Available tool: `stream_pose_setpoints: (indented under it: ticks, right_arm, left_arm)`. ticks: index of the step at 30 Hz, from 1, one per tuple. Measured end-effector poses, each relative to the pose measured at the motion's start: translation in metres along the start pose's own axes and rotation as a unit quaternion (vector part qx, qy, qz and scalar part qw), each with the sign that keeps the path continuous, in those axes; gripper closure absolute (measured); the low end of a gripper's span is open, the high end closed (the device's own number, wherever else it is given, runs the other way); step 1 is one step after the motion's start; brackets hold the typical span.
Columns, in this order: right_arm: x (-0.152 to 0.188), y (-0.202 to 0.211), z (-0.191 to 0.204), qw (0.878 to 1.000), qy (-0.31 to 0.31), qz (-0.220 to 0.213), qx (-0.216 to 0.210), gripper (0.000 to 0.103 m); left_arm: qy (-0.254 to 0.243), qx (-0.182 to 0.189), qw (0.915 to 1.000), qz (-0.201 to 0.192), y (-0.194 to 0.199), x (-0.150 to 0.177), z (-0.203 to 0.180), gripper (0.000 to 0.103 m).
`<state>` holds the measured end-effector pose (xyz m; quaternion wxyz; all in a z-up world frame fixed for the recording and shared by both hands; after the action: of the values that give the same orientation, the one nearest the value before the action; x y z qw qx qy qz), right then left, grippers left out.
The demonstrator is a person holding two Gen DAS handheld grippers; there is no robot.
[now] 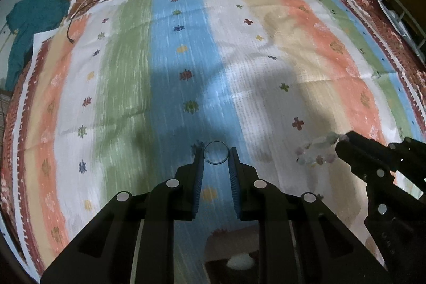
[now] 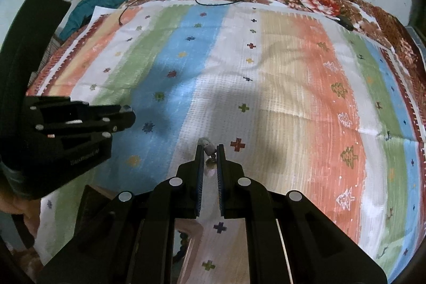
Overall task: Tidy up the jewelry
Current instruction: 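Carry the glass ring with the left tool while the right carries the crystal bracelet to the tin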
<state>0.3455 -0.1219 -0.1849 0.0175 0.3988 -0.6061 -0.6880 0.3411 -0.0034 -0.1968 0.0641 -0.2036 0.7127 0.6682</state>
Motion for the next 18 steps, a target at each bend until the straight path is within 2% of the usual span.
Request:
stream_pose_setpoints:
  ticks: [10, 18]
  right_arm:
    - [0.003, 0.020, 0.011, 1.000, 0.005, -0.013, 0.001, 0.093]
    - [0.008, 0.034, 0.019, 1.000, 0.002, -0.021, 0.000, 0.093]
  left_arm:
    - [0.016, 0.014, 0.9995, -0.024, 0.030, 0.014, 0.004, 0.085]
    - [0.011, 0.010, 0.9983, -0.057, 0.054, 0.025, 0.003, 0.085]
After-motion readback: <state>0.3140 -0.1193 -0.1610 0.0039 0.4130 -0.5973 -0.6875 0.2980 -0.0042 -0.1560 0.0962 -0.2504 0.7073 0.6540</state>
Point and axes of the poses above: each gripper's, at about its wrist camera, not at the fingertips, and y roughly against the way its jaws point, z to its left, x to its underside, the point moved 10 cm from there along -y, roughly the way its jaws point, and after that the axes turned 14 degrees about y, right-handed, at the moved point
